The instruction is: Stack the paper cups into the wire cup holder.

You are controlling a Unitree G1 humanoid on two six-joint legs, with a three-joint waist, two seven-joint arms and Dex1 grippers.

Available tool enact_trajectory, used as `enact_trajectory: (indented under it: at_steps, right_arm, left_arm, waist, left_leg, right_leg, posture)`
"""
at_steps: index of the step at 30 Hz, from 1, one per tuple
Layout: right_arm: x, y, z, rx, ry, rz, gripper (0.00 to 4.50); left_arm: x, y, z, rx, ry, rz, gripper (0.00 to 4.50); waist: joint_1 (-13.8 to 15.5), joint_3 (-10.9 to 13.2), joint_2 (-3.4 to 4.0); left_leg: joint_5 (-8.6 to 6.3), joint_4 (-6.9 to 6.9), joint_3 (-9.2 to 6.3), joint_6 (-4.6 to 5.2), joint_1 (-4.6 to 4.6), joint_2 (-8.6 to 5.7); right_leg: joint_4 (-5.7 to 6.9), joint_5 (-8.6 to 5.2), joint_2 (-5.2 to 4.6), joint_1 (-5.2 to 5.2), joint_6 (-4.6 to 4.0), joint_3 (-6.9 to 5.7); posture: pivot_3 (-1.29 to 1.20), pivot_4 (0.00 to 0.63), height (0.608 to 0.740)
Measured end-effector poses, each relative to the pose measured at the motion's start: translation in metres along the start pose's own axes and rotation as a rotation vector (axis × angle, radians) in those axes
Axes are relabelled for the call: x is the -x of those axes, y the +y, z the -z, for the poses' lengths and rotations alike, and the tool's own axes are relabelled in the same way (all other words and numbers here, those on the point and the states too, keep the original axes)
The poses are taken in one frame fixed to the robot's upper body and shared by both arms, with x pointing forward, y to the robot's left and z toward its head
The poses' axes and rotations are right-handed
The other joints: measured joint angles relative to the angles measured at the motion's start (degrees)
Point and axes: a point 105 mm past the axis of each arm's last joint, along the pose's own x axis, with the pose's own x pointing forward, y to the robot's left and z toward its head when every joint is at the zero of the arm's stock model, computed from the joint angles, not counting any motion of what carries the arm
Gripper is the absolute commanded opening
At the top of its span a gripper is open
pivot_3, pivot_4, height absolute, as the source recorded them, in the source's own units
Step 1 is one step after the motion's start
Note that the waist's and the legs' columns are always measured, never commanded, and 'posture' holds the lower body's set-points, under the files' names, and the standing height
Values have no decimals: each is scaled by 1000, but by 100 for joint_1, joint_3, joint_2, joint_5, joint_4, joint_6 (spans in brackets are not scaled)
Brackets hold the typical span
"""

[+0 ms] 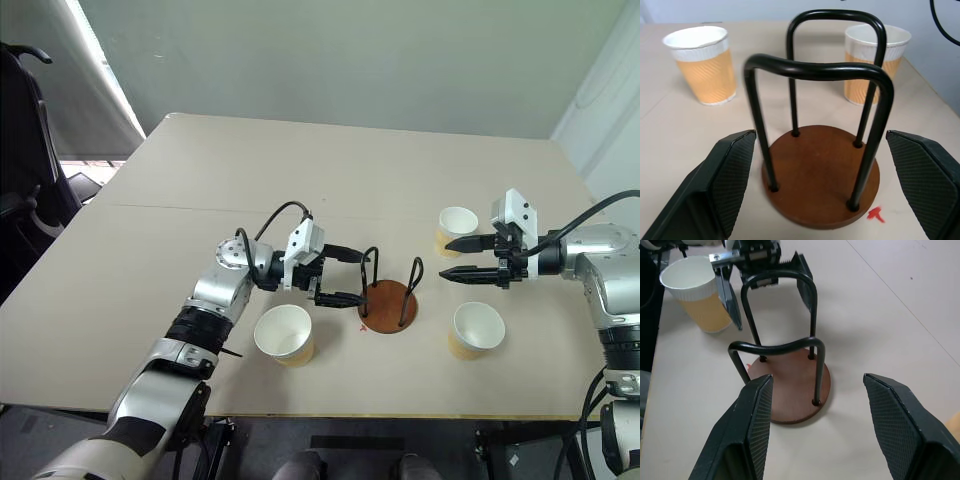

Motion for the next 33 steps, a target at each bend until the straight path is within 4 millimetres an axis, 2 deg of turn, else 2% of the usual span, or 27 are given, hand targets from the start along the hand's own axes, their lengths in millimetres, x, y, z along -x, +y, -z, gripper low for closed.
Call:
enact_trajectory:
  at_steps: [8, 14, 17, 20, 23, 26, 33]
  right_arm:
    - [1, -4, -8, 5, -1, 12, 2869]
    - [1, -10, -17, 10, -8, 42, 2869]
    - [4, -16, -18, 20, 4, 77, 2869]
    - [3, -31, -13, 83, 86, 130, 2869]
    - [-2, -46, 4, 149, 212, 159, 2869]
    - [-7, -55, 15, 179, 273, 160, 2869]
    - [-18, -68, 21, 233, 327, 149, 2869]
  left_arm:
    - [20, 4, -3, 54, 8, -15, 4469]
    - [40, 4, -21, 146, -40, -1, 4469]
    - [51, 14, -36, 171, -86, -62, 4469]
    - [63, 31, -63, 135, -160, -158, 4469]
    - [72, 40, -82, 85, -205, -219, 4469]
    - [73, 38, -83, 48, -209, -211, 4469]
    - [72, 28, -79, 8, -193, -167, 4469]
  waist:
    - [-5, 0, 1]
    - [-3, 1, 1]
    - [-5, 1, 1]
    - [-17, 1, 1]
    - [-32, 0, 3]
    - [-34, 1, 5]
    - [-29, 1, 6]
  left_leg:
    - [0, -1, -1, 0, 0, 1]
    - [0, -1, -4, 0, 0, 1]
    - [0, -1, -9, 0, 0, 3]
    - [-1, -2, -27, 2, 2, 6]
    - [-3, -5, -50, 6, 4, 2]
    - [-3, -9, -50, 6, -2, 1]
    - [-3, -20, -48, 5, -4, 0]
  right_leg:
    - [-2, 0, 3, -1, 0, 0]
    - [-3, 0, 2, -2, 0, 0]
    - [-3, 0, 0, -3, 0, 2]
    - [-2, 1, -2, -6, 1, 6]
    - [-1, 1, -10, -12, 2, 10]
    - [0, 1, -13, -24, 1, 11]
    - [-9, 1, -15, -25, 1, 11]
  posture:
    - [0, 150, 740]
    - [0, 150, 740]
    - [0, 150, 740]
    - [0, 150, 740]
    - [0, 150, 740]
    - [0, 150, 740]
    - [0, 150, 740]
